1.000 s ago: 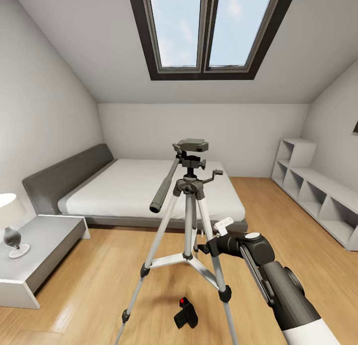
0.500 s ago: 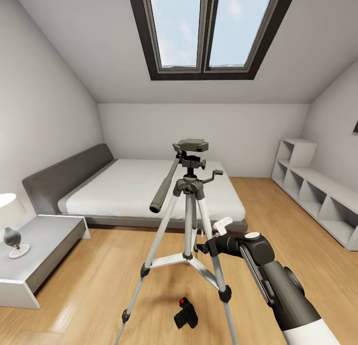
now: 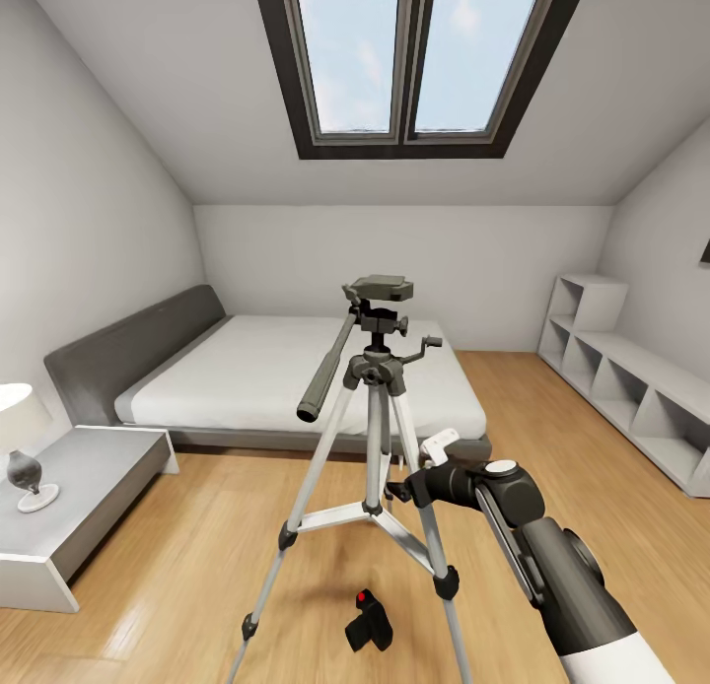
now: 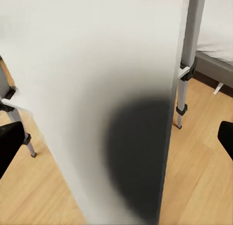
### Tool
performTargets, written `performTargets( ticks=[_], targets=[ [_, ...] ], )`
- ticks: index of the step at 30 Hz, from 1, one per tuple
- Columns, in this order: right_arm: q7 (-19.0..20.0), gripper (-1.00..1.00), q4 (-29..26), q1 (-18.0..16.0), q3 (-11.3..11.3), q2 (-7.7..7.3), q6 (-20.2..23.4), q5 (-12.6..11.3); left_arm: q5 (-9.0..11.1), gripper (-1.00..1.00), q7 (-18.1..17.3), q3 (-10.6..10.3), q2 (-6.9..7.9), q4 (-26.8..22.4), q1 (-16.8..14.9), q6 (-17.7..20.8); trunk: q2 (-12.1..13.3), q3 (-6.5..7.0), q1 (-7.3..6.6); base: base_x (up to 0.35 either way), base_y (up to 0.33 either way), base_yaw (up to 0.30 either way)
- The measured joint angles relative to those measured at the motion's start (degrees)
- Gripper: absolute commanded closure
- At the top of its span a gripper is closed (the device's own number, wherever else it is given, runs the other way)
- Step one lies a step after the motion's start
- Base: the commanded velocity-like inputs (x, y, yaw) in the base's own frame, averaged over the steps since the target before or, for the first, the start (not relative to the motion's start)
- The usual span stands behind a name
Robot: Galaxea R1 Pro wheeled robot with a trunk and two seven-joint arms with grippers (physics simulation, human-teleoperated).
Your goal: Attach the digital camera to the camera tripod in the bedroom.
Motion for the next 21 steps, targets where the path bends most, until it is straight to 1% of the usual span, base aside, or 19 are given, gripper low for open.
performTargets(
  ticks=[19, 20, 21],
  targets=[
    [0.3, -1.0, 0.1, 0.0, -0.3, 0.0, -0.2, 0.6, 0.0, -1.0, 0.0, 0.0, 0.0, 0.0, 0.0, 0.0, 0.0, 0.0, 0.0, 0.0, 0.0, 0.0],
    [0.2, 1.0, 0.1, 0.0, -0.3, 0.0, -0.2, 0.6, 0.0, -1.0, 0.0, 0.0, 0.0, 0.0, 0.0, 0.0, 0.0, 0.0, 0.0, 0.0, 0.0, 0.0],
    [0.1, 1.0, 0.1, 0.0, -0.3, 0.0, -0.2, 0.6, 0.0, -1.0, 0.0, 0.0, 0.0, 0.0, 0.0, 0.0, 0.0, 0.0, 0.0, 0.0, 0.0, 0.0]
  ],
)
